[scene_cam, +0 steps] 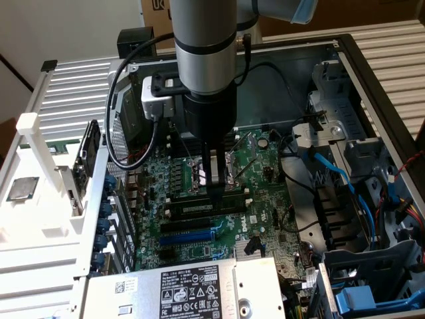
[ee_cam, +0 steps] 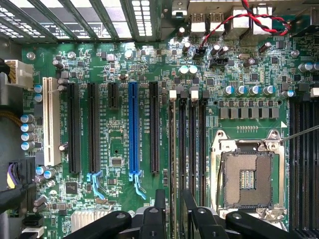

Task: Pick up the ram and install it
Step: 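Press down the ram until it locks into place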

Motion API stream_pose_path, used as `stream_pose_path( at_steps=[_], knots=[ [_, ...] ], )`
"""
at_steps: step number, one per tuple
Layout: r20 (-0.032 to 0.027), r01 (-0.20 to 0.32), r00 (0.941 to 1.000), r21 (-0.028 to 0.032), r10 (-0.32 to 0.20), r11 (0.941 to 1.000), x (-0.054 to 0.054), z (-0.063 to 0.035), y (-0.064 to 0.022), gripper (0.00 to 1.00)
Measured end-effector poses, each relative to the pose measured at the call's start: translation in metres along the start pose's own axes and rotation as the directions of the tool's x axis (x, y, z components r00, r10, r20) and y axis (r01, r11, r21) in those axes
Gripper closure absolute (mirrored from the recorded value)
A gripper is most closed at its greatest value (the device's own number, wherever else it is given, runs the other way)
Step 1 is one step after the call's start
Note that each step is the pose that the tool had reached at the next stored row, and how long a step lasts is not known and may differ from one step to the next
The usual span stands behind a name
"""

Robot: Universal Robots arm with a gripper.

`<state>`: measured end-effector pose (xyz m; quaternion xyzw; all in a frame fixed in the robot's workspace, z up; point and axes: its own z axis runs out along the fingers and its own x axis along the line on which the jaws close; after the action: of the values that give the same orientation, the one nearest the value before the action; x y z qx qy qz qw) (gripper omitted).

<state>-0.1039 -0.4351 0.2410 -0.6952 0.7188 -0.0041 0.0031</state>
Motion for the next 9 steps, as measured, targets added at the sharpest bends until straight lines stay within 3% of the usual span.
stream_pose_path(
  at_steps=[9],
  knots=[
    [0.0002,0.0,1.0,0.0001,0.0,1.0,0.0,-0.0004,0.0005,0.73]
  ],
)
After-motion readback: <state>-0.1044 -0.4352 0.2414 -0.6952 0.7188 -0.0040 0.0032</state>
